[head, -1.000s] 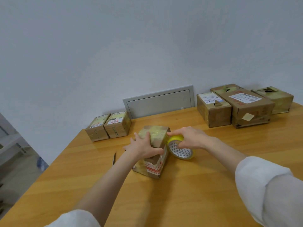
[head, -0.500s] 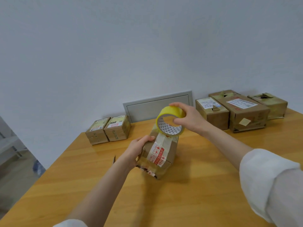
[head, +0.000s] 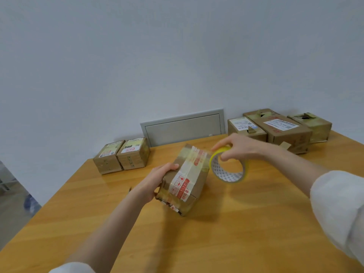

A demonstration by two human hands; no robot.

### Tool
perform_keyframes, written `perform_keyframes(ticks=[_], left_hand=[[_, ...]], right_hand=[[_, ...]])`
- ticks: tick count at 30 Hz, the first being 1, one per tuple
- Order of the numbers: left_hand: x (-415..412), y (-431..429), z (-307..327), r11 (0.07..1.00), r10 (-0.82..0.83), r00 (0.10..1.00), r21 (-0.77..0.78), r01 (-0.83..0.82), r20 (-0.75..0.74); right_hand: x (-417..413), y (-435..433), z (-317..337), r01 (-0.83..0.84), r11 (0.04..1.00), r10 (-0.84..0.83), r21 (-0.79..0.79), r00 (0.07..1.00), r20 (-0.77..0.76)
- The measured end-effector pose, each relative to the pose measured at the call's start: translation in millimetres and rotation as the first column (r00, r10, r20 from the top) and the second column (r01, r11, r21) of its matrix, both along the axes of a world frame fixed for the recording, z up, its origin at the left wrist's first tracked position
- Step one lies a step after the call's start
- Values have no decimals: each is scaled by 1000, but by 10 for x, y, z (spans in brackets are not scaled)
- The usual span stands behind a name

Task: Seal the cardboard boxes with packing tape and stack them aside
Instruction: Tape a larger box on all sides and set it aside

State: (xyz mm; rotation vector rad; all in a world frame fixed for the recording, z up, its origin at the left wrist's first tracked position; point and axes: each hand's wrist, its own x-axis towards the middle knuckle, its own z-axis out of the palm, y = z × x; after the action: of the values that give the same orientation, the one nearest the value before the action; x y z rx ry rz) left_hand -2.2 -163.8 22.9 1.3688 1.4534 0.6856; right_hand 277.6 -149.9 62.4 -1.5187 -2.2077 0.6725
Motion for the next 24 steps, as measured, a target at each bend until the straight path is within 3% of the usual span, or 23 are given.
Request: perform_keyframes(ticks=[7, 20, 22, 24], left_hand=[[-84, 25, -31, 999, -3, 1000, -40, 4, 23], [-135, 45, 8, 994, -72, 997, -81, 70, -23], [-142, 38, 89, 993, -104, 991, -69, 98, -86], [-84, 46, 221, 987, -123, 959, 70, 146, -256]], right_hand=[[12, -49, -157, -35, 999, 32, -8, 971, -238], [-121, -128, -222, -32, 994, 27, -102, 999, -44], [-169, -130, -237, -10, 998, 7, -67, 999, -36], [-207, -120, -258, 5, 999, -6, -39, 999, -38]])
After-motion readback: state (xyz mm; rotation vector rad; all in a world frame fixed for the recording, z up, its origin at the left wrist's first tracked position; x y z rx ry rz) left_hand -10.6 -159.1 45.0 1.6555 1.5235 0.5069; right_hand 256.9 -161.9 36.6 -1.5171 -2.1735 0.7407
